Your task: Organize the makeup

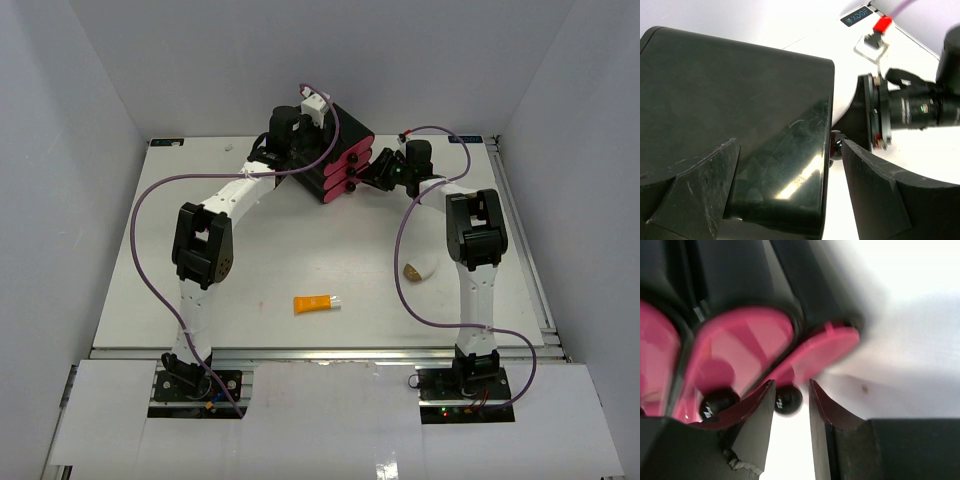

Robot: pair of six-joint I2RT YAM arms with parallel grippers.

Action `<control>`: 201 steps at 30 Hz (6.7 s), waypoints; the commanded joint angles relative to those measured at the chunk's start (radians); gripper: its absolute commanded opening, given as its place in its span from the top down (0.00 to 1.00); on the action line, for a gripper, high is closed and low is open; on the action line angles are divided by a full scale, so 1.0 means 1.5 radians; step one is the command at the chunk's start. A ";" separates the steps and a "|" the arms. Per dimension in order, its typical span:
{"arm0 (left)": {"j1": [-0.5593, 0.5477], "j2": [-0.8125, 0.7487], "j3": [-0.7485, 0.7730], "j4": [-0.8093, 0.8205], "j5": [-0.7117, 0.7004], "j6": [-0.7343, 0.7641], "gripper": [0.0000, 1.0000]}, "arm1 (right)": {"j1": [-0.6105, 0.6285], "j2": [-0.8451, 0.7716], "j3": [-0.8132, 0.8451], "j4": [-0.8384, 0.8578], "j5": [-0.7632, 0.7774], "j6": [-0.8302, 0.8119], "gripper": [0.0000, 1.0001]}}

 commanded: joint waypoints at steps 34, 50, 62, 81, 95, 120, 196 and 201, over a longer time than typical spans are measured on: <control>-0.001 0.049 0.006 -0.117 0.024 -0.061 0.06 | 0.009 0.072 0.023 0.127 -0.114 0.028 0.51; 0.000 0.049 0.003 -0.125 0.009 -0.073 0.06 | -0.038 -0.083 -0.226 0.166 -0.151 -0.017 0.73; 0.000 0.044 0.054 -0.140 -0.025 -0.098 0.04 | -0.062 -0.136 -0.292 0.168 -0.193 -0.060 0.05; 0.000 -0.363 -0.211 -0.131 -0.011 -0.105 0.02 | -0.100 -0.513 -0.284 -0.580 -0.351 -1.112 0.10; 0.004 -0.724 -0.698 -0.118 -0.004 -0.050 0.02 | -0.100 -0.597 -0.418 -0.859 -0.066 -1.840 0.10; 0.004 -0.805 -0.781 -0.109 -0.022 -0.049 0.02 | -0.042 -0.453 -0.391 -0.714 0.066 -1.720 0.10; 0.004 -0.753 -0.791 -0.108 -0.009 -0.041 0.02 | 0.126 -0.138 0.041 -0.315 0.230 -1.199 0.18; 0.004 -0.750 -0.792 -0.107 -0.002 -0.041 0.02 | 0.126 -0.146 0.029 -0.314 0.231 -1.196 0.12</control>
